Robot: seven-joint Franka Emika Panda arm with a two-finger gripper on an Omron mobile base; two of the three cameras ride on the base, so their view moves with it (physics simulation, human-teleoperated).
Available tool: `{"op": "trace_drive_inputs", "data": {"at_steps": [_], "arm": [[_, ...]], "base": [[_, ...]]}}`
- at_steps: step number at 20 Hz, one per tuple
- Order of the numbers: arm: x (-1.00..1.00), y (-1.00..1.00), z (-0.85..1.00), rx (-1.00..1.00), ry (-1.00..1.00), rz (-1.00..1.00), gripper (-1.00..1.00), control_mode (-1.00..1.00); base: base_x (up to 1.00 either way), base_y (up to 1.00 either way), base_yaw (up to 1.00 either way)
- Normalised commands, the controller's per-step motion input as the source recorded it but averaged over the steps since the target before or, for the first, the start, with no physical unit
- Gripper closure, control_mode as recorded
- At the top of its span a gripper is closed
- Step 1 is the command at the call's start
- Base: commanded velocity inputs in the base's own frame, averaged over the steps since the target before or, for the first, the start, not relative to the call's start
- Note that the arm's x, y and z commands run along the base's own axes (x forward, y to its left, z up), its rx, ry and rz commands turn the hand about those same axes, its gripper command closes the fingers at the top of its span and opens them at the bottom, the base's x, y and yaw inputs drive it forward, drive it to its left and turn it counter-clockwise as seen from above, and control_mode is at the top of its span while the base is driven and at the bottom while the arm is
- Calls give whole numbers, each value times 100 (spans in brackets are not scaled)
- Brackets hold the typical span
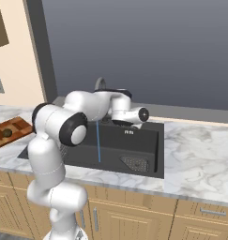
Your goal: Pick the kiwi from the sink and place it on the cutting board to airdry. Then turn off the sink faucet.
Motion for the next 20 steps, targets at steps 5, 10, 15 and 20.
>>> {"op": "trace_drive_inputs", "data": {"at_steps": [5,10,15,20], "arm": [[17,0,0,4,0,0,-100,-100],[19,0,0,3,0,0,-100,-100],[23,0,-3,3,0,0,-100,-100],[22,0,-4,3,0,0,-100,-100]], "base": [[0,0,0],[0,0,0],[0,0,0],[0,0,0]]}}
